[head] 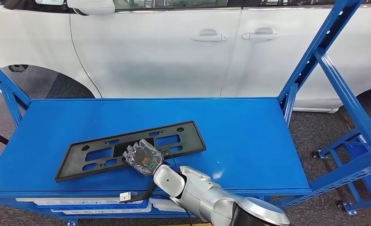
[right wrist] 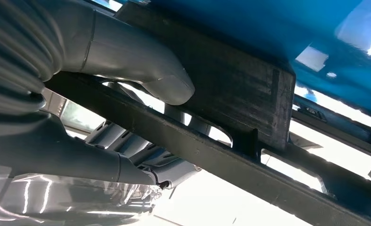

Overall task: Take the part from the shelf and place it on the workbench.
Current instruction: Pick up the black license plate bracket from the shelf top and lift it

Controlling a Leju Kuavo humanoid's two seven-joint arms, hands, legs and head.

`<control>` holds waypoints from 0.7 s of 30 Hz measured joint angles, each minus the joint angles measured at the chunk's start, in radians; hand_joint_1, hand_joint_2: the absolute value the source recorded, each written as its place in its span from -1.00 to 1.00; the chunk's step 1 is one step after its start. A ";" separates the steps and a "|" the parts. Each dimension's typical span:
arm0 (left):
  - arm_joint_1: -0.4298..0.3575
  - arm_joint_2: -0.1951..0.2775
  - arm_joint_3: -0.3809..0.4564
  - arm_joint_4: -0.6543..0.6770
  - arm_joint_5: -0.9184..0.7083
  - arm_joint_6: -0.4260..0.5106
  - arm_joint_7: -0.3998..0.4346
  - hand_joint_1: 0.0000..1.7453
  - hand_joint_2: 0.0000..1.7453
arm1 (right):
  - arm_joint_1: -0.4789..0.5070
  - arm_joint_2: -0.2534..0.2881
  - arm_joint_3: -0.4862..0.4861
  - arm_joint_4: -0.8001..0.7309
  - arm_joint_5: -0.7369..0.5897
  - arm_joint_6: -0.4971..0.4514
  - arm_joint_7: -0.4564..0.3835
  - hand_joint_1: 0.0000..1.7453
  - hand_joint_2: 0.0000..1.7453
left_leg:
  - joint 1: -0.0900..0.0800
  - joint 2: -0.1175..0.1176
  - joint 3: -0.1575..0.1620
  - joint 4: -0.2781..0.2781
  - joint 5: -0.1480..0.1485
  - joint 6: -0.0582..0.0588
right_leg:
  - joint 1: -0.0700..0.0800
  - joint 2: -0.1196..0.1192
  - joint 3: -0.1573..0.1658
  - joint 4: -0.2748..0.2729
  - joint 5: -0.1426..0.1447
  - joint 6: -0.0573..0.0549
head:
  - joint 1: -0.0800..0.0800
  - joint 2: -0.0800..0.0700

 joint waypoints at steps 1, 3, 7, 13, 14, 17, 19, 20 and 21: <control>0.000 0.000 -0.002 0.001 0.000 0.000 0.001 -1.00 -1.00 | -0.001 0.000 -0.003 0.000 -0.002 -0.002 -0.002 1.00 1.00 | -0.002 -0.001 -0.001 0.006 -0.004 -0.005 | -0.001 0.000 0.030 -0.064 0.025 -0.001 | 0.000 0.000; -0.001 0.000 -0.004 0.001 0.000 0.002 0.006 -1.00 -1.00 | -0.003 0.001 -0.013 0.000 -0.006 -0.008 -0.006 1.00 1.00 | -0.004 -0.003 -0.005 0.014 -0.009 -0.018 | 0.001 0.001 0.062 -0.138 0.045 -0.011 | 0.000 0.000; -0.002 -0.001 -0.005 0.001 0.000 0.004 0.015 -1.00 -1.00 | -0.004 0.001 -0.043 0.000 -0.017 -0.030 -0.022 1.00 1.00 | 0.002 -0.003 -0.012 0.028 -0.023 -0.041 | 0.004 0.003 0.064 -0.150 0.048 -0.040 | 0.000 0.000; 0.001 -0.002 -0.005 0.002 -0.002 0.008 0.013 -1.00 -1.00 | 0.024 -0.021 -0.195 -0.080 -0.218 -0.113 -0.203 1.00 1.00 | 0.004 -0.003 -0.137 0.302 -0.137 -0.052 | 0.009 0.002 0.065 -0.154 0.050 -0.053 | 0.000 0.000; 0.002 -0.002 -0.004 0.002 -0.001 0.003 0.012 -1.00 -1.00 | 0.037 -0.029 -0.233 -0.118 -0.286 -0.115 -0.271 1.00 1.00 | 0.004 -0.003 -0.122 0.268 -0.111 -0.050 | 0.010 0.003 0.066 -0.154 0.049 -0.053 | 0.000 0.000; 0.007 -0.002 0.004 0.002 -0.002 -0.013 -0.002 -1.00 -1.00 | 0.090 -0.056 -0.371 -0.291 -0.591 -0.118 -0.540 1.00 1.00 | 0.001 -0.003 -0.031 0.073 -0.022 -0.038 | 0.014 0.005 0.068 -0.151 0.046 -0.046 | 0.000 0.000; 0.011 -0.002 0.012 0.002 -0.003 -0.014 -0.015 -1.00 -1.00 | 0.126 -0.081 -0.451 -0.439 -0.818 -0.104 -0.675 1.00 1.00 | -0.004 -0.005 -0.011 0.025 -0.017 -0.028 | 0.016 0.004 0.065 -0.151 0.046 -0.036 | 0.000 0.000; 0.014 -0.001 0.015 0.002 -0.003 -0.012 -0.021 -1.00 -1.00 | 0.145 -0.097 -0.481 -0.518 -0.922 -0.082 -0.714 1.00 1.00 | -0.007 -0.007 -0.011 0.021 -0.016 -0.022 | 0.016 0.003 0.066 -0.153 0.047 -0.029 | 0.000 0.000; 0.018 -0.001 0.016 0.002 -0.002 -0.009 -0.027 -1.00 -1.00 | 0.164 -0.116 -0.506 -0.598 -1.020 -0.050 -0.744 1.00 1.00 | -0.005 -0.008 -0.009 0.018 -0.014 -0.016 | 0.015 0.002 0.067 -0.154 0.046 -0.023 | 0.000 0.000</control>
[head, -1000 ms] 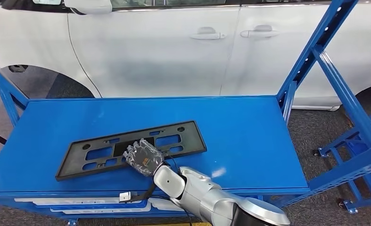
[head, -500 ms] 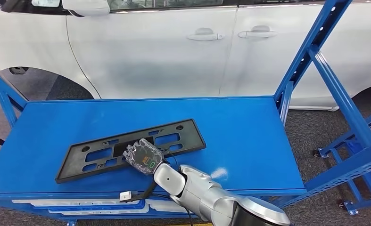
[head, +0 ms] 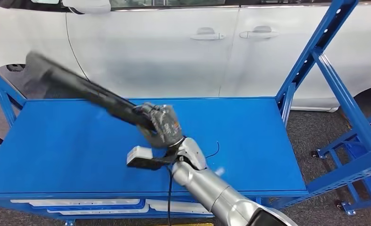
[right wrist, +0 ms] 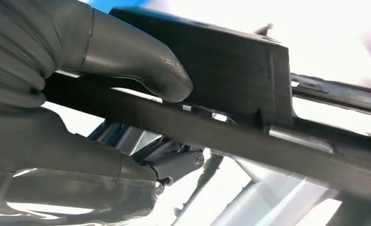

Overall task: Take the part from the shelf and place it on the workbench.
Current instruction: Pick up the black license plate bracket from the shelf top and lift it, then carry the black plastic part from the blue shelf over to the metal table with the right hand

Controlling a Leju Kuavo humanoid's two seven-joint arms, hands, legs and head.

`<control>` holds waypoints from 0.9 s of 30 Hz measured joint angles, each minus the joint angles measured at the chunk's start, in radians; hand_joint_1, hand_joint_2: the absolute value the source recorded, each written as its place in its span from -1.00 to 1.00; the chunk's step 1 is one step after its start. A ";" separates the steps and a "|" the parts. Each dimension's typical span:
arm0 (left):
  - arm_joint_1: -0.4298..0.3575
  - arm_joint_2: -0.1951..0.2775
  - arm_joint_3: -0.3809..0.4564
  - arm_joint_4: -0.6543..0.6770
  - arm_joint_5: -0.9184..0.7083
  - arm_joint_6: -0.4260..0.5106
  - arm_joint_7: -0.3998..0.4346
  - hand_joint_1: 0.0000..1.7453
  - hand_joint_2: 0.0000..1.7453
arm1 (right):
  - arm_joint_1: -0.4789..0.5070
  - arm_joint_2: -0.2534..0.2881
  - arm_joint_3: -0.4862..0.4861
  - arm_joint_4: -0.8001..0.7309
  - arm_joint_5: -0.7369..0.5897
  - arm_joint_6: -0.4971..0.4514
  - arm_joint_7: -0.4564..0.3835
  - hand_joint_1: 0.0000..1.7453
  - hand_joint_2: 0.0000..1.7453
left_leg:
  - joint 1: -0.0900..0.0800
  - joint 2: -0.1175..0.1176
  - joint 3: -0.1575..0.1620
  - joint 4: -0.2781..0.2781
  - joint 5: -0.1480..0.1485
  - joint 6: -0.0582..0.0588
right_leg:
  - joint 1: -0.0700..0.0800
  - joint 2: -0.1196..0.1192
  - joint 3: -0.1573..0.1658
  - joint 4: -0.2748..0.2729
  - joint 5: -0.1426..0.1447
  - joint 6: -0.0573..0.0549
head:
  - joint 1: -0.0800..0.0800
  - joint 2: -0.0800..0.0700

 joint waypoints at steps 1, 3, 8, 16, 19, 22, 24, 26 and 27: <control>0.003 0.000 0.001 0.000 0.001 0.007 -0.007 -1.00 -1.00 | 0.021 -0.021 -0.019 -0.080 -0.093 0.040 -0.027 1.00 1.00 | 0.002 -0.001 0.002 -0.004 0.002 0.007 | -0.001 -0.001 -0.001 0.006 -0.006 0.006 | 0.000 0.000; 0.007 0.000 0.003 0.000 0.002 0.037 -0.030 -1.00 -1.00 | 0.064 -0.067 -0.052 -0.242 -0.273 0.141 -0.086 1.00 1.00 | 0.006 0.001 0.005 -0.012 0.006 0.020 | -0.001 -0.001 -0.029 0.070 -0.049 0.015 | 0.000 0.000; 0.008 0.000 0.010 0.000 0.001 0.111 -0.087 -1.00 -1.00 | 0.176 -0.168 -0.127 -0.606 -0.549 0.353 -0.197 1.00 1.00 | 0.002 0.000 0.008 -0.008 0.001 0.030 | -0.004 -0.001 -0.130 0.266 -0.108 0.023 | 0.000 0.000; 0.005 -0.003 0.010 0.001 0.001 0.083 -0.078 -1.00 -1.00 | 0.276 -0.223 -0.152 -0.911 -0.768 0.808 -0.194 1.00 1.00 | -0.004 0.000 0.014 0.007 -0.024 -0.004 | 0.000 0.000 -0.006 0.005 0.001 -0.010 | 0.000 0.000; 0.004 0.000 0.011 0.001 0.001 0.077 -0.056 -1.00 -1.00 | 0.296 -0.235 -0.136 -0.953 -0.810 0.957 -0.199 1.00 1.00 | -0.001 0.001 -0.031 0.115 -0.093 -0.019 | -0.005 -0.002 -0.003 0.001 0.004 -0.025 | 0.000 0.000; 0.003 0.001 0.020 0.001 0.001 0.059 -0.021 -1.00 -1.00 | 0.293 -0.250 -0.119 -0.955 -0.854 1.020 -0.200 1.00 1.00 | -0.001 0.001 -0.103 0.278 -0.161 -0.025 | -0.003 -0.003 -0.005 0.002 0.007 -0.030 | 0.000 0.000; 0.001 0.002 0.024 0.001 0.001 0.050 -0.008 -1.00 -1.00 | 0.280 -0.258 -0.110 -0.952 -0.869 1.035 -0.199 1.00 1.00 | -0.001 0.001 -0.075 0.229 -0.121 -0.019 | -0.001 -0.002 -0.006 0.003 0.008 -0.030 | 0.000 0.000; -0.004 0.004 0.025 0.001 0.001 0.047 -0.005 -1.00 -1.00 | 0.268 -0.263 -0.107 -0.951 -0.873 1.038 -0.198 1.00 1.00 | -0.006 0.001 -0.001 0.087 -0.059 -0.007 | 0.002 -0.002 -0.005 0.003 0.010 -0.026 | 0.000 0.000; -0.006 0.006 0.026 0.001 0.001 0.047 -0.004 -1.00 -1.00 | 0.262 -0.264 -0.106 -0.951 -0.874 1.038 -0.198 1.00 1.00 | -0.009 0.002 0.024 0.035 -0.040 -0.001 | 0.003 -0.003 -0.006 0.003 0.012 -0.023 | 0.000 0.000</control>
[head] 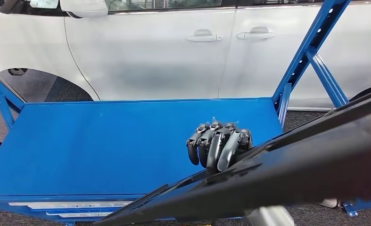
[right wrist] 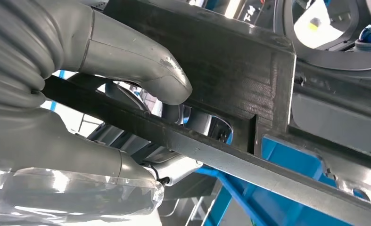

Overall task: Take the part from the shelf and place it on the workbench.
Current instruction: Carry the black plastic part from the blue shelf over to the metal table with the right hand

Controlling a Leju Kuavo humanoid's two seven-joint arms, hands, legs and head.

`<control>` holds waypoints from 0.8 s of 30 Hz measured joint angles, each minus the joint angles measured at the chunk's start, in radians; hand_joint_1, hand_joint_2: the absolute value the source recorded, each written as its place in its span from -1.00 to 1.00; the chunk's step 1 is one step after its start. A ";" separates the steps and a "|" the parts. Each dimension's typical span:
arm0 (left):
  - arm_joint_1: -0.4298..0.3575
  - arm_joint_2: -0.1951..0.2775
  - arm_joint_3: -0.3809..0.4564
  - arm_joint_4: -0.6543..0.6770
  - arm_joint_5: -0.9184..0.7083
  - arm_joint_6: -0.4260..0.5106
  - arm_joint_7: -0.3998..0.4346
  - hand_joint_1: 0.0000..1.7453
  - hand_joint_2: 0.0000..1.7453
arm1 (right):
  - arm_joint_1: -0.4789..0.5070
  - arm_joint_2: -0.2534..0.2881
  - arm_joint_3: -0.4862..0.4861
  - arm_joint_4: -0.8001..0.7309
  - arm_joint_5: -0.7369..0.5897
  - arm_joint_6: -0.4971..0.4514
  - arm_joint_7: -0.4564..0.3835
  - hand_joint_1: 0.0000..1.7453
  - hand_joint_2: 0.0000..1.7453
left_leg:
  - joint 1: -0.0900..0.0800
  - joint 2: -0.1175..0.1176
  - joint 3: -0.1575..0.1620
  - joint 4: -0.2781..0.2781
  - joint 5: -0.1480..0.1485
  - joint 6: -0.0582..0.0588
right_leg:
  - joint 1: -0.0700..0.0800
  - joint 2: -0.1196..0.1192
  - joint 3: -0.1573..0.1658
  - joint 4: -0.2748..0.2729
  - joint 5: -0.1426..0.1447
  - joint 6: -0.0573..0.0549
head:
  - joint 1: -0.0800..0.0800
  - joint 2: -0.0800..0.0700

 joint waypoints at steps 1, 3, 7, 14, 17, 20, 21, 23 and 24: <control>-0.002 0.001 0.000 0.000 0.000 0.000 0.001 -1.00 -1.00 | -0.004 -0.002 0.000 0.000 -0.001 0.000 0.000 1.00 1.00 | -0.004 0.000 0.013 -0.029 0.009 0.005 | 0.000 -0.001 -0.001 0.000 0.003 0.005 | 0.000 0.000; -0.004 0.003 0.001 0.000 -0.001 0.000 0.002 -1.00 -1.00 | -0.009 -0.005 0.001 0.000 -0.002 0.000 0.001 1.00 1.00 | -0.007 0.000 0.011 -0.040 0.018 0.014 | -0.002 -0.002 -0.004 -0.002 0.010 0.017 | 0.000 0.000; -0.005 0.004 0.003 0.001 0.000 -0.005 0.009 -1.00 -1.00 | -0.020 -0.015 0.006 0.001 -0.005 -0.002 0.006 1.00 1.00 | 0.000 0.007 0.000 -0.058 0.049 0.035 | -0.006 -0.003 -0.036 0.082 -0.073 0.038 | 0.000 0.000; -0.005 0.004 0.004 0.001 0.000 -0.017 0.050 -1.00 -1.00 | -0.017 -0.044 0.045 -0.015 0.055 -0.091 0.039 1.00 1.00 | 0.004 0.009 -0.064 -0.040 0.084 0.026 | -0.023 -0.003 0.038 0.103 -0.114 0.056 | 0.000 0.000; -0.006 0.004 -0.001 0.001 0.000 -0.023 0.050 -1.00 -1.00 | 0.006 -0.066 0.049 -0.033 0.102 -0.120 0.041 1.00 1.00 | 0.003 0.006 -0.079 -0.027 0.096 0.008 | -0.016 0.004 0.096 -0.001 -0.089 0.040 | 0.000 0.000; -0.005 0.006 -0.004 0.001 0.000 -0.027 0.049 -1.00 -1.00 | 0.023 -0.083 0.049 -0.041 0.118 -0.129 0.042 1.00 1.00 | 0.007 0.004 -0.090 -0.021 0.096 -0.013 | -0.016 0.005 0.079 -0.003 -0.068 0.015 | 0.000 0.000; -0.005 0.006 -0.004 0.001 0.000 -0.028 0.049 -1.00 -1.00 | 0.026 -0.086 0.049 -0.043 0.120 -0.130 0.042 1.00 1.00 | 0.008 0.004 -0.100 0.001 0.069 -0.018 | -0.018 0.004 0.069 -0.006 -0.058 0.007 | 0.000 0.000; -0.005 0.007 -0.004 0.001 0.000 -0.028 0.049 -1.00 -1.00 | 0.032 -0.091 0.050 -0.045 0.122 -0.130 0.042 1.00 1.00 | 0.011 0.004 -0.135 0.102 -0.025 -0.025 | -0.017 0.002 0.045 -0.007 -0.038 -0.003 | 0.000 0.000; -0.005 0.006 -0.004 0.001 0.000 -0.029 0.049 -1.00 -1.00 | 0.035 -0.093 0.050 -0.046 0.123 -0.130 0.042 1.00 1.00 | 0.011 0.004 -0.152 0.169 -0.068 -0.028 | -0.015 0.001 0.032 -0.007 -0.028 -0.005 | 0.000 0.000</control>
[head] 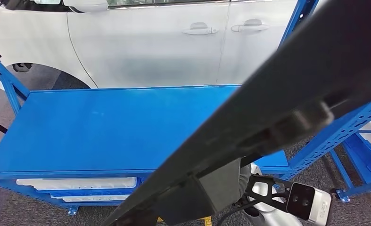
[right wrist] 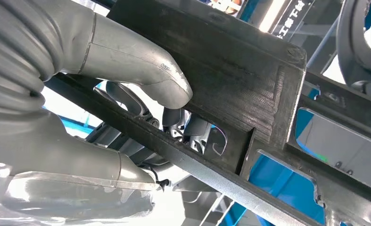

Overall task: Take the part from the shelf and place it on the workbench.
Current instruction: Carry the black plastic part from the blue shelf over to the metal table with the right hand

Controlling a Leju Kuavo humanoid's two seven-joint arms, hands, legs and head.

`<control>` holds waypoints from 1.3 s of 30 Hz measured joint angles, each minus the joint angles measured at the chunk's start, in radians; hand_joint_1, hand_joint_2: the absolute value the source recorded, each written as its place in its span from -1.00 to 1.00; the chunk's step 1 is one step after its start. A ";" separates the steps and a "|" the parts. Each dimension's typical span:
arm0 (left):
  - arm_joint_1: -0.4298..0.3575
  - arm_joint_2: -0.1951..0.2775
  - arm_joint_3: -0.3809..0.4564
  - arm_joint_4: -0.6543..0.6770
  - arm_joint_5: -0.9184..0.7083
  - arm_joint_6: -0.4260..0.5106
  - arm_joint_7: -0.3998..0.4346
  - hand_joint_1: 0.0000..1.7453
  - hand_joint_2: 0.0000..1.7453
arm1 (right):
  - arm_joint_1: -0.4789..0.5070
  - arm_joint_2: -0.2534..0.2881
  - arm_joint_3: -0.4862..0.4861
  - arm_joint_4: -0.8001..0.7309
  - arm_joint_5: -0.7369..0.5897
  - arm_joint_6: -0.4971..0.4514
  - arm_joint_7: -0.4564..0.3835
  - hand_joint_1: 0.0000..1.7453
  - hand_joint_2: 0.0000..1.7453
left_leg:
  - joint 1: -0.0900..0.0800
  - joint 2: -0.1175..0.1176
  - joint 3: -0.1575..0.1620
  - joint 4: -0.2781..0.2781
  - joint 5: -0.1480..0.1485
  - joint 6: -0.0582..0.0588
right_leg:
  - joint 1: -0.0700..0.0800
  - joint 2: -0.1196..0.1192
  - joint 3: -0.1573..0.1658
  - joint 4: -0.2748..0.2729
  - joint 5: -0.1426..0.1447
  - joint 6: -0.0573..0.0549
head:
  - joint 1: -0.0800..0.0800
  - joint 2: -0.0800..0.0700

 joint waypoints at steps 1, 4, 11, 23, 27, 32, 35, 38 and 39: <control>0.000 0.000 0.000 0.000 0.000 0.000 0.000 -1.00 -1.00 | 0.003 -0.002 0.000 0.000 0.000 0.000 0.000 1.00 1.00 | 0.000 0.000 -0.008 0.056 -0.025 -0.001 | 0.002 0.000 -0.014 0.001 0.010 -0.001 | 0.000 0.000; -0.001 0.000 0.000 0.000 0.001 0.000 0.000 -1.00 -1.00 | 0.009 -0.008 0.000 -0.001 0.000 0.000 0.000 1.00 1.00 | -0.001 0.000 0.065 0.034 0.018 0.007 | 0.008 -0.001 -0.050 0.003 0.038 0.001 | 0.000 0.000; -0.011 0.003 -0.002 0.000 -0.001 -0.006 -0.003 -1.00 -1.00 | 0.014 -0.016 0.000 -0.009 0.012 -0.006 0.003 1.00 1.00 | -0.018 0.002 0.234 -0.245 0.055 0.052 | 0.007 -0.005 -0.072 -0.004 0.084 0.036 | 0.000 0.000; -0.003 0.000 -0.021 0.001 -0.001 0.012 0.009 -1.00 -1.00 | 0.034 -0.044 0.000 -0.021 0.067 -0.077 0.004 1.00 1.00 | -0.015 0.009 0.075 -0.201 0.164 0.045 | -0.001 -0.002 0.078 0.022 -0.061 0.047 | 0.000 0.000; 0.013 0.000 -0.004 0.001 -0.001 0.078 0.094 -1.00 -1.00 | 0.024 -0.068 -0.004 -0.017 0.052 -0.049 0.022 1.00 1.00 | -0.011 0.006 0.058 -0.186 0.165 0.021 | 0.003 -0.003 0.064 -0.002 -0.047 0.014 | 0.000 0.000; 0.019 -0.004 0.007 0.002 0.000 0.085 0.103 -1.00 -1.00 | -0.019 -0.085 -0.024 0.002 0.002 -0.007 0.044 1.00 1.00 | -0.004 0.004 0.005 0.053 -0.032 0.005 | 0.005 -0.006 -0.012 -0.002 0.015 -0.003 | 0.000 0.000; 0.017 -0.004 0.014 0.002 0.000 0.086 0.095 -1.00 -1.00 | -0.066 -0.099 -0.027 0.025 -0.049 0.015 0.058 1.00 1.00 | -0.005 0.004 0.079 0.025 0.026 0.012 | 0.008 -0.006 -0.058 0.002 0.049 0.001 | 0.000 0.000; 0.011 -0.003 0.023 0.001 0.000 0.086 0.084 -1.00 -1.00 | -0.127 -0.125 -0.028 0.046 -0.123 0.008 0.070 1.00 1.00 | -0.014 0.004 0.229 -0.182 0.036 0.034 | 0.009 -0.007 -0.079 0.003 0.078 0.014 | 0.000 0.000; 0.010 -0.002 0.024 0.000 0.000 0.086 0.082 -1.00 -1.00 | -0.139 -0.133 -0.029 0.049 -0.137 0.000 0.073 1.00 1.00 | -0.018 0.003 0.251 -0.221 0.028 0.039 | 0.008 -0.009 -0.081 0.000 0.088 0.021 | 0.000 0.000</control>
